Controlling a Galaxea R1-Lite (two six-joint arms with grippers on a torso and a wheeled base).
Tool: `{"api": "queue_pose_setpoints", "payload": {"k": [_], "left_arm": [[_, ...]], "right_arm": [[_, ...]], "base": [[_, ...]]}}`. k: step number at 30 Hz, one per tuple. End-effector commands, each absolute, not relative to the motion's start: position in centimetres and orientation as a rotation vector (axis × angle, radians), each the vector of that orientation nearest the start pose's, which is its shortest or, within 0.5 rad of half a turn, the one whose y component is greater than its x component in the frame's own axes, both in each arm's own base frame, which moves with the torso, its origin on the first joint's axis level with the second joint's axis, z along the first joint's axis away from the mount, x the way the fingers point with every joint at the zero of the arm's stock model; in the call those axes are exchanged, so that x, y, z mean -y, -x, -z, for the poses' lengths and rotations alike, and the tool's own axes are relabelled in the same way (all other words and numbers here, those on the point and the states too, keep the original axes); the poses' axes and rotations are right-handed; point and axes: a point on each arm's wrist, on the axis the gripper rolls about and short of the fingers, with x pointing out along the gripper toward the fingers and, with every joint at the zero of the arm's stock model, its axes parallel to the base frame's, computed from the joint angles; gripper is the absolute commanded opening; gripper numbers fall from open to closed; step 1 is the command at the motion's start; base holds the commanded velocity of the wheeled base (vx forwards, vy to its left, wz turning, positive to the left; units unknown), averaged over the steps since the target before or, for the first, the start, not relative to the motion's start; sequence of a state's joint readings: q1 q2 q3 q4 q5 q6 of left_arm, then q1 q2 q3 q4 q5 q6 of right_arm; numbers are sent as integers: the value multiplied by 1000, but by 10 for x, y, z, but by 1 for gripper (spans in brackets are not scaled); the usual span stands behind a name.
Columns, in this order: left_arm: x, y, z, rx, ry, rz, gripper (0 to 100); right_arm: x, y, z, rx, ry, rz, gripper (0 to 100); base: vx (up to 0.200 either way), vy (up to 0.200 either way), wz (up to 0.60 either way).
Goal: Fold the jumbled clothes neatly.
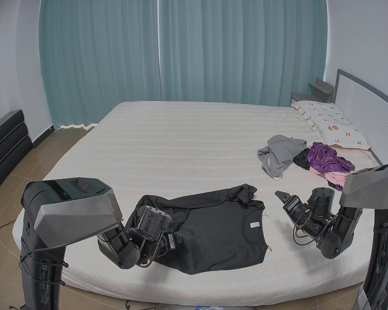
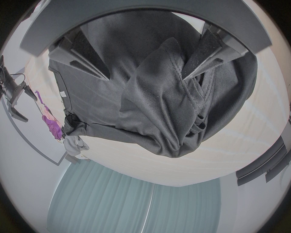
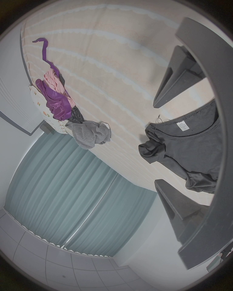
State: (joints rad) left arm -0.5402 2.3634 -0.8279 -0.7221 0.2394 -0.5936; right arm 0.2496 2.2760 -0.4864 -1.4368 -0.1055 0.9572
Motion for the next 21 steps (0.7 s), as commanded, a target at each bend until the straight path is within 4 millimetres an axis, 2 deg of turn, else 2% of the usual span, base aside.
{"api": "queue_pose_setpoints", "payload": {"k": [1,7,8,16,20,21], "left_arm": [[185,-318,42,-814,243,48,100],[184,-317,43,-818,241,46,100],[184,-317,44,-820,240,44,0],[180,-321,37,-798,255,33,0],[175,-326,27,-756,273,17,0],[172,-333,16,-719,291,12,0]], "right_arm": [[-79,-316,-6,-388,-881,31,100],[-79,-316,-7,-388,-882,31,100],[-79,-316,-7,-389,-881,30,100],[-79,-316,-7,-389,-881,30,100],[-80,-316,-6,-392,-880,31,100],[-80,-316,-5,-394,-880,29,100]], "base": [[0,0,0],[0,0,0],[0,0,0],[0,0,0],[0,0,0],[0,0,0]]}}
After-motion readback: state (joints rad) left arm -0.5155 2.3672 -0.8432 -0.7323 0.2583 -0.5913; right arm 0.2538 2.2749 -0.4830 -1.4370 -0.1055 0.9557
